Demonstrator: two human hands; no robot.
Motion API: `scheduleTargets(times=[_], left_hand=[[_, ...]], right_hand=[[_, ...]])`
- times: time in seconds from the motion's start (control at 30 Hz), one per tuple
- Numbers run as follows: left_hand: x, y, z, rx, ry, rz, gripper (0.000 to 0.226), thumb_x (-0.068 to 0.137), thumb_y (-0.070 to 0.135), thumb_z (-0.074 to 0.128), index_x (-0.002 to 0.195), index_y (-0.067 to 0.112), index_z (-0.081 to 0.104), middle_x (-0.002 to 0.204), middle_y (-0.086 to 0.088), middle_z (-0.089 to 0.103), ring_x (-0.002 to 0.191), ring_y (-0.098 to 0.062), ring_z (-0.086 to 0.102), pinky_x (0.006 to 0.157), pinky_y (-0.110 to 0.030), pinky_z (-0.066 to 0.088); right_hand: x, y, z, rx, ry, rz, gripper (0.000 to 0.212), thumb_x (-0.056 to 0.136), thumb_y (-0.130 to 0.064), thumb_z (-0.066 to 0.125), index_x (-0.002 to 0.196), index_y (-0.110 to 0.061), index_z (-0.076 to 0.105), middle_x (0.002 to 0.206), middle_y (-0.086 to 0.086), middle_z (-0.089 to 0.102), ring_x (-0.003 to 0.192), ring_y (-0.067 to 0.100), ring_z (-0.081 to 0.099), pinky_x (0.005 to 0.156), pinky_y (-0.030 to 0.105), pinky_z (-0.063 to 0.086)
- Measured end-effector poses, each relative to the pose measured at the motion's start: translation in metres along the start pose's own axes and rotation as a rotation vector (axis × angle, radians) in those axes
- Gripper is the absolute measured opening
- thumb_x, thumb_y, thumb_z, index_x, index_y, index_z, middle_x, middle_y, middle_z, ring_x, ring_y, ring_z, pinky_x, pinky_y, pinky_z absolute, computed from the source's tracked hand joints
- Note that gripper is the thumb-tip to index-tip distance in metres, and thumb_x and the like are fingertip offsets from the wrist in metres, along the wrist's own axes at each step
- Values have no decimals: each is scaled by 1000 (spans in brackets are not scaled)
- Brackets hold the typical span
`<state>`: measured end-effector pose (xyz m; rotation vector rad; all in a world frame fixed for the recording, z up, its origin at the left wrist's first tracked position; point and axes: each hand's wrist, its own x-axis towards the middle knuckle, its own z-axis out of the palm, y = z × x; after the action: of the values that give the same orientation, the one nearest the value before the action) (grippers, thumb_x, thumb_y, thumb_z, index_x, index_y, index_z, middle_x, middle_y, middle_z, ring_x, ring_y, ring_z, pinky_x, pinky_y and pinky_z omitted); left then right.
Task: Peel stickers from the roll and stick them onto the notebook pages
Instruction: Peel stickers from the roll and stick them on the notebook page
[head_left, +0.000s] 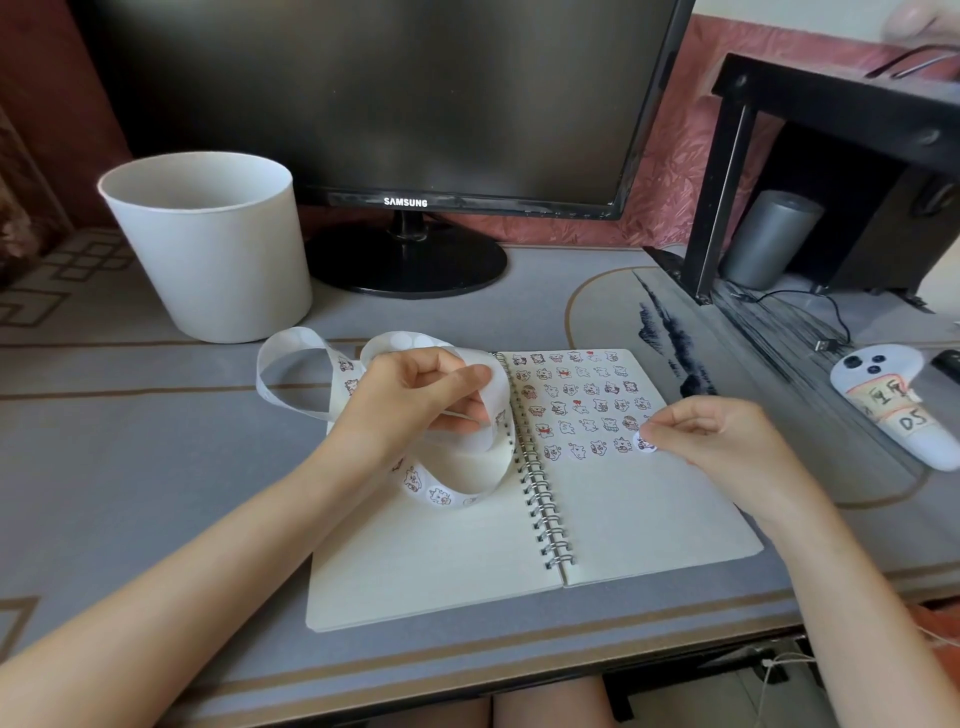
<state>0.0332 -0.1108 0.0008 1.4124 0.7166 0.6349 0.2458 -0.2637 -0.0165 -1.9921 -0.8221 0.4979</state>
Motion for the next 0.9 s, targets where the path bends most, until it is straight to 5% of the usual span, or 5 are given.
scheduleTargets(times=[0.1,0.27,0.57,0.67,0.9], left_hand=[[0,0,0,-5,3,-4,20,87,14,65,69,7,60,62,-7,69,58,-15,66,58,-19,56],[0,0,0,2,1,3,21,87,14,65,68,8,60,61,-6,68,58,-15,66,59,-20,56],[0,0,1,5,2,0,21,87,15,66,67,8,60,63,-7,69,60,-16,67,62,-22,58],[0,0,1,7,-2,2,21,87,15,65,68,7,60,62,-5,69,59,-14,67,59,-18,55],[-1,2,0,-5,-1,-2,20,87,14,65,70,6,60,60,-3,68,57,-12,67,58,-17,54]], right_hand=[[2,1,0,-5,12,-13,5,77,-11,76,76,-12,71,76,5,72,66,8,61,64,16,43],[2,3,3,-61,38,-75,7,76,-9,76,75,-12,70,73,4,69,51,-7,53,53,3,38],[-2,11,6,-158,100,-153,12,73,-19,80,74,-18,67,70,-3,58,50,3,44,53,16,34],[-2,13,5,-102,115,-139,19,73,-17,80,82,-20,63,71,-5,53,49,0,45,51,11,34],[2,18,3,-169,128,-144,12,84,-11,69,82,-22,63,79,-3,61,50,-2,45,54,15,34]])
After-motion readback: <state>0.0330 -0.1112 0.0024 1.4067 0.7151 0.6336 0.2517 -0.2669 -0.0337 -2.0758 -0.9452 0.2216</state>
